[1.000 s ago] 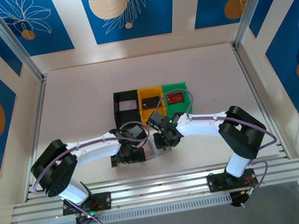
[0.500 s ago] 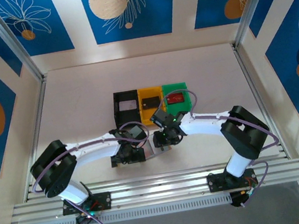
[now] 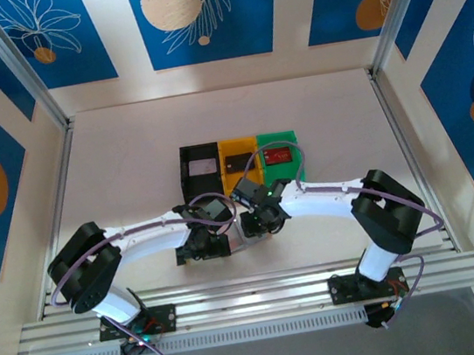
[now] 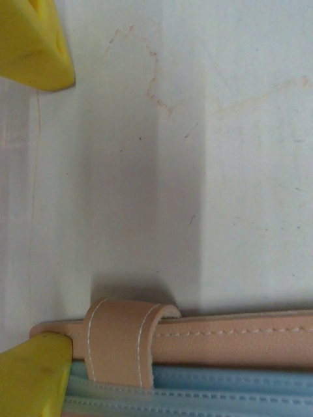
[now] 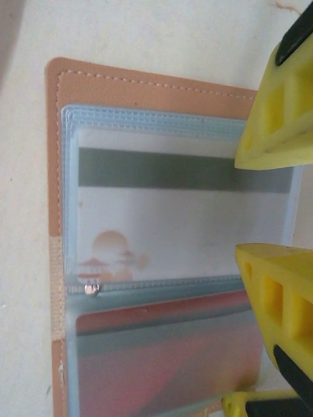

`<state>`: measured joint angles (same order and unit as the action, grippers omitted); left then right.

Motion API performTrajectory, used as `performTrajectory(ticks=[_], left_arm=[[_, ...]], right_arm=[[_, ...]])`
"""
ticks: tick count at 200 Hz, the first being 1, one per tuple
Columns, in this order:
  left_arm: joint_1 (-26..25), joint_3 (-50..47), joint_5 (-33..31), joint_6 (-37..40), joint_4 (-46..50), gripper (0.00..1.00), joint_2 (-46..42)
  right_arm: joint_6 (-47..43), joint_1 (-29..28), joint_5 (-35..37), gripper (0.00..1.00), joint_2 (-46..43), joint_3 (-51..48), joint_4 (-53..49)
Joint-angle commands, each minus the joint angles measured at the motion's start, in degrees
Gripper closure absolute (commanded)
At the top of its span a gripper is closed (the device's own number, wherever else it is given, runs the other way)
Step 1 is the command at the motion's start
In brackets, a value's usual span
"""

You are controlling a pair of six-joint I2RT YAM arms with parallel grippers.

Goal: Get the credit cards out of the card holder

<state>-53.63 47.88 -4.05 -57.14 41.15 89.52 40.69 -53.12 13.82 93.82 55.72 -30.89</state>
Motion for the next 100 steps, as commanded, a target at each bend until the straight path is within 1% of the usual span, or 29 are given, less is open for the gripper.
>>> performTrajectory(ticks=[1, 54, 100], left_arm=[[0.22, -2.00, 0.71, -0.58, 0.41, 0.03, 1.64], [0.24, -2.35, 0.60, -0.52, 0.51, 0.03, 1.27], [0.23, -2.35, 0.63, -0.57, 0.56, 0.03, 1.14]], right_arm=[[-0.43, -0.74, 3.07, 0.64, 1.39, 1.66, -3.24], [-0.85, -0.40, 4.36, 0.64, 1.46, 1.67, -3.71], [-1.14, 0.30, 4.09, 0.64, 2.12, 1.49, -3.21]])
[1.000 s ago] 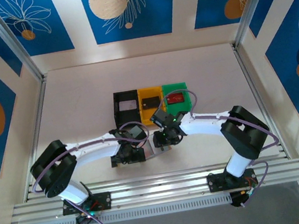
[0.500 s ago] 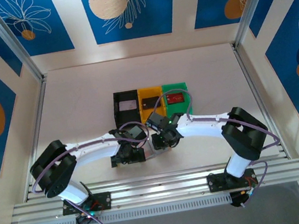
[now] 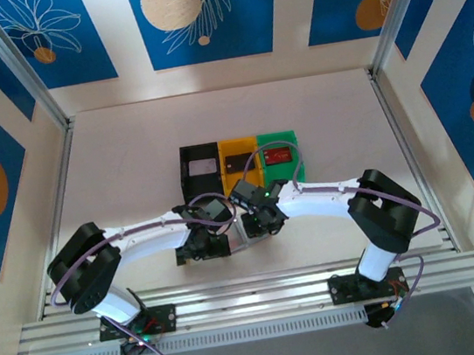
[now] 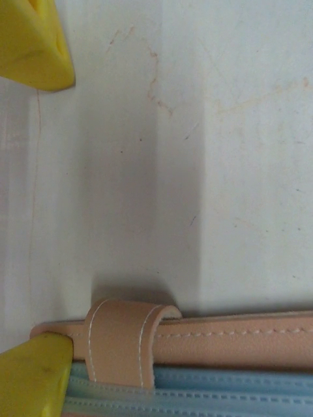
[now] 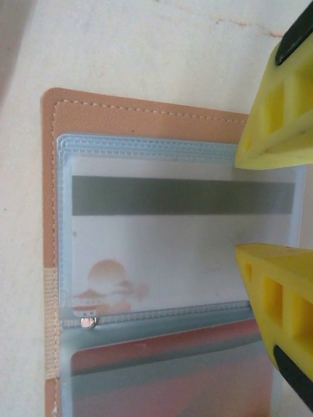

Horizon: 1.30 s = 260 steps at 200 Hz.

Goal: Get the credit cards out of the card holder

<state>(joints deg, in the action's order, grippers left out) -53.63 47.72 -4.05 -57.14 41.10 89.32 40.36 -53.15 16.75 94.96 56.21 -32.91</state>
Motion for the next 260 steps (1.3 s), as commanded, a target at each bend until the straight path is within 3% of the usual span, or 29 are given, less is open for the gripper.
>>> performTrajectory(ticks=[1, 113, 260], left_arm=[[0.25, -2.15, 0.63, -0.49, 0.63, 0.03, 1.32], [0.23, -1.94, 0.63, -0.32, 0.34, 0.03, 1.99], [0.27, -2.59, 0.89, -0.33, -0.15, 0.03, 1.90]], right_arm=[[-0.81, 0.32, 1.12, 0.64, 1.00, 1.01, -1.16], [-0.90, 0.28, 2.58, 0.63, 3.10, 0.92, -1.15], [-0.90, 1.56, -9.38, 0.65, 2.26, -2.19, 6.65]])
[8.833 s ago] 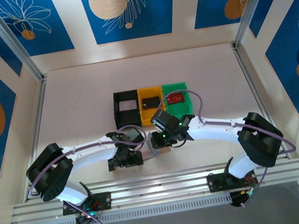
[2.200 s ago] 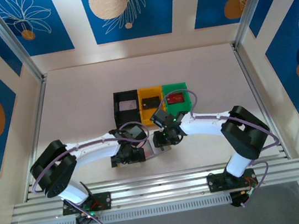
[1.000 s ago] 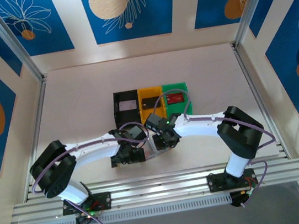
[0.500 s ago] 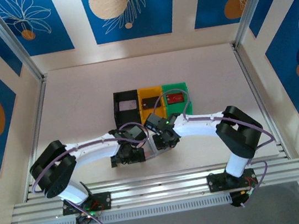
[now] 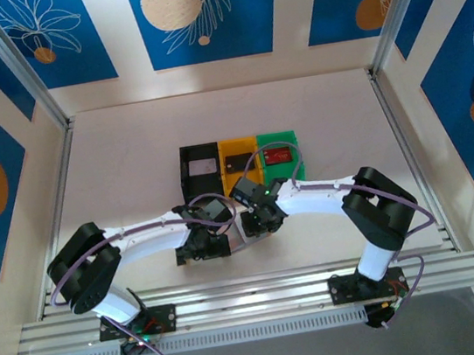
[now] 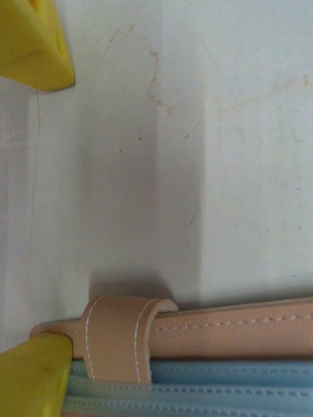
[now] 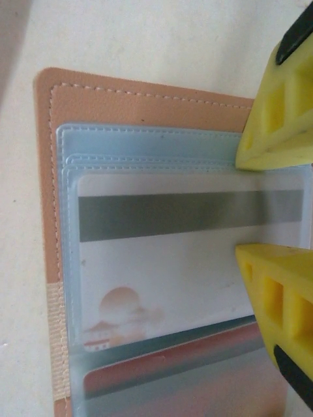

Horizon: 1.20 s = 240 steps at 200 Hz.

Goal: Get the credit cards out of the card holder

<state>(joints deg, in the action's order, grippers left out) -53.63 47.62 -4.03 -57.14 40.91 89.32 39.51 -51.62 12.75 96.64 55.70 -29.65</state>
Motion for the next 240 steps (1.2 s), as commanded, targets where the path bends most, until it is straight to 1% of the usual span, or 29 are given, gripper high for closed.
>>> performTrajectory(ticks=[1, 30, 48, 69, 81, 108, 121, 142, 170, 206, 240], left_arm=[[0.28, -2.51, 0.87, -0.33, 0.05, 0.03, 1.91], [0.23, -2.53, 0.91, -0.31, 0.05, 0.03, 1.84], [0.23, -2.44, 0.96, -0.33, 0.01, 0.03, 1.80], [0.27, -2.27, 0.96, -0.29, 0.05, 0.03, 1.90], [0.21, -2.18, 0.96, -0.21, 0.11, 0.03, 1.99], [0.19, -1.92, 1.04, -0.16, 0.21, 0.03, 2.10], [0.28, -1.91, 1.11, -0.17, 0.16, 0.03, 2.18], [0.27, -1.91, 1.13, -0.16, 0.14, 0.03, 2.25], [0.23, -2.17, 1.18, -0.10, 0.05, 0.03, 2.09], [0.20, -2.44, 1.32, -0.33, -0.34, 0.03, 2.15], [0.20, -2.52, 1.38, -0.20, -0.39, 0.03, 2.10]], right_arm=[[-0.04, 0.07, -5.46, 0.64, 0.57, -1.67, 3.47], [0.22, 0.87, -6.87, 0.64, 0.13, -2.52, 4.22], [0.48, 0.65, -3.39, 0.65, 0.36, -1.63, 1.61], [0.06, -0.99, 3.62, 0.64, 1.56, 0.68, -2.91], [-0.18, -1.98, 6.32, 0.64, 2.54, 1.90, -4.71], [0.07, -3.52, 8.70, 0.63, 4.08, 3.13, -6.07], [0.35, -3.84, 8.72, 0.63, 4.52, 3.18, -5.85], [0.10, -3.69, 5.78, 0.62, 4.61, 2.44, -3.70], [-1.21, -3.17, -2.02, 0.62, 3.74, 0.46, 1.59], [-1.03, -1.13, -11.19, 0.62, 1.64, -2.28, 7.36], [-0.24, 1.34, -16.46, 0.62, -0.56, -4.15, 10.32]])
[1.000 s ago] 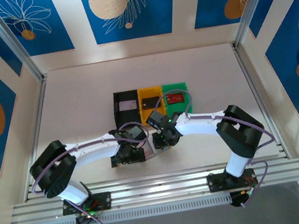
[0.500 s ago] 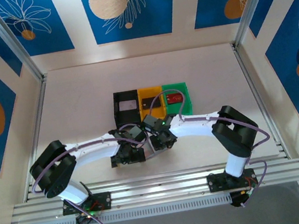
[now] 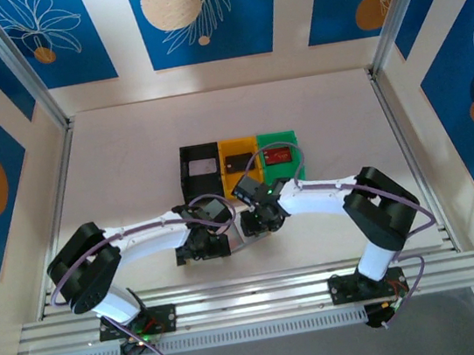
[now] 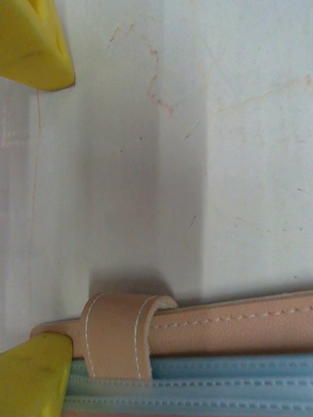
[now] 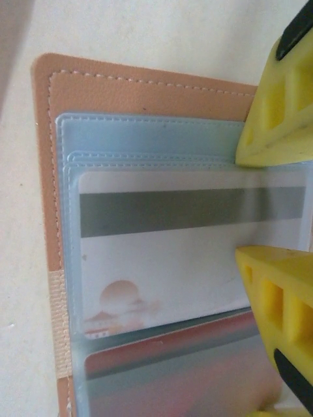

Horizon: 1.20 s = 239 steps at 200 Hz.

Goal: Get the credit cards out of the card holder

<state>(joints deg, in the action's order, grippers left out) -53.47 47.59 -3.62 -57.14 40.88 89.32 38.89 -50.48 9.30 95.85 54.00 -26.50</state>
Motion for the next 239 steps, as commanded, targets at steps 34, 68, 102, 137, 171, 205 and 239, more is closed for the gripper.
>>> performTrajectory(ticks=[34, 68, 102, 137, 171, 205, 239], left_arm=[[0.09, -2.68, 1.07, -0.23, -0.64, 0.03, 2.14], [0.12, -2.73, 1.16, -0.21, -0.81, 0.03, 2.20], [0.10, -2.59, 1.15, -0.10, -0.68, 0.03, 2.16], [0.08, -2.51, 1.15, -0.05, -0.68, 0.03, 2.19], [0.10, -2.43, 1.24, -0.07, -0.63, 0.03, 2.16], [0.12, -2.25, 1.24, 0.03, -0.41, 0.03, 2.12], [0.04, -2.24, 1.07, 0.13, -0.15, 0.03, 1.85]], right_arm=[[0.83, 1.87, -16.40, 0.62, -1.49, -3.90, 9.30], [1.10, 2.56, -20.04, 0.63, -2.49, -4.87, 11.75], [1.18, 2.82, -22.09, 0.63, -3.73, -5.56, 13.34], [1.45, 3.63, -23.66, 0.63, -5.38, -6.54, 14.54], [1.45, 3.98, -25.24, 0.63, -6.56, -6.84, 15.24], [1.46, 3.98, -26.43, 0.63, -7.32, -6.98, 15.78], [1.49, 3.98, -26.97, 0.64, -8.04, -7.02, 15.78]])
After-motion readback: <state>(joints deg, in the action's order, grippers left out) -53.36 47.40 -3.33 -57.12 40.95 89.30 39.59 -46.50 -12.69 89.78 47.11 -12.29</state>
